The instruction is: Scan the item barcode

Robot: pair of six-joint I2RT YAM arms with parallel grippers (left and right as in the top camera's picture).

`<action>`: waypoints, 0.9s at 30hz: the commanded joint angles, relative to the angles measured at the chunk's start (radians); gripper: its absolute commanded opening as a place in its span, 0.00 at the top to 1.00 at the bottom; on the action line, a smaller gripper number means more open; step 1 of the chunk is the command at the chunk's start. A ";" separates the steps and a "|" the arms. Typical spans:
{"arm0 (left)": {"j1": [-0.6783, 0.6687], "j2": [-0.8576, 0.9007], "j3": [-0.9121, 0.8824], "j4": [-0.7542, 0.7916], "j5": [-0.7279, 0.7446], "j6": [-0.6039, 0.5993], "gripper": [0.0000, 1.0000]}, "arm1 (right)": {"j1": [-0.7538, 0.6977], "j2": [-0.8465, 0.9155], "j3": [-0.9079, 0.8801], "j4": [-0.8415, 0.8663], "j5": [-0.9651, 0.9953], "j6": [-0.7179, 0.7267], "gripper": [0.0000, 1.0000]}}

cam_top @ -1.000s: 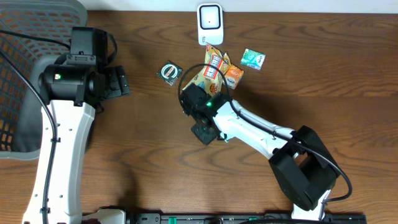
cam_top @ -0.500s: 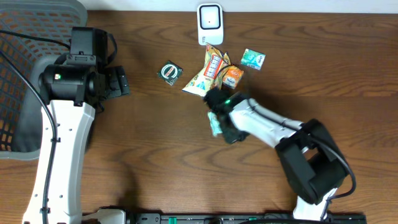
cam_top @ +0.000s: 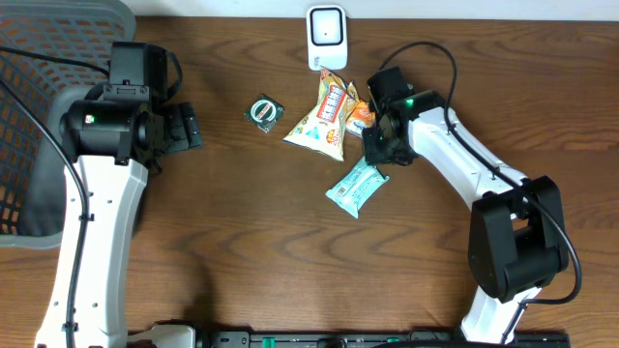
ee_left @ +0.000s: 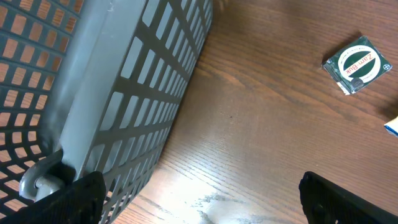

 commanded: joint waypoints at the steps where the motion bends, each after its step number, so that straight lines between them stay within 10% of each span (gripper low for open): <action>1: 0.005 -0.007 0.009 -0.003 -0.017 -0.006 0.02 | 0.005 -0.010 0.004 -0.044 -0.187 -0.019 0.44; 4: 0.005 -0.007 0.009 -0.003 -0.017 -0.006 0.02 | 0.012 -0.010 0.004 -0.127 -0.187 -0.019 0.43; 10: 0.005 -0.007 0.009 -0.003 -0.017 -0.006 0.02 | 0.022 -0.010 -0.010 -0.250 -0.142 -0.045 0.91; 27: 0.005 -0.007 0.009 -0.003 -0.017 -0.006 0.02 | 0.023 -0.010 -0.249 0.283 -0.025 0.124 0.94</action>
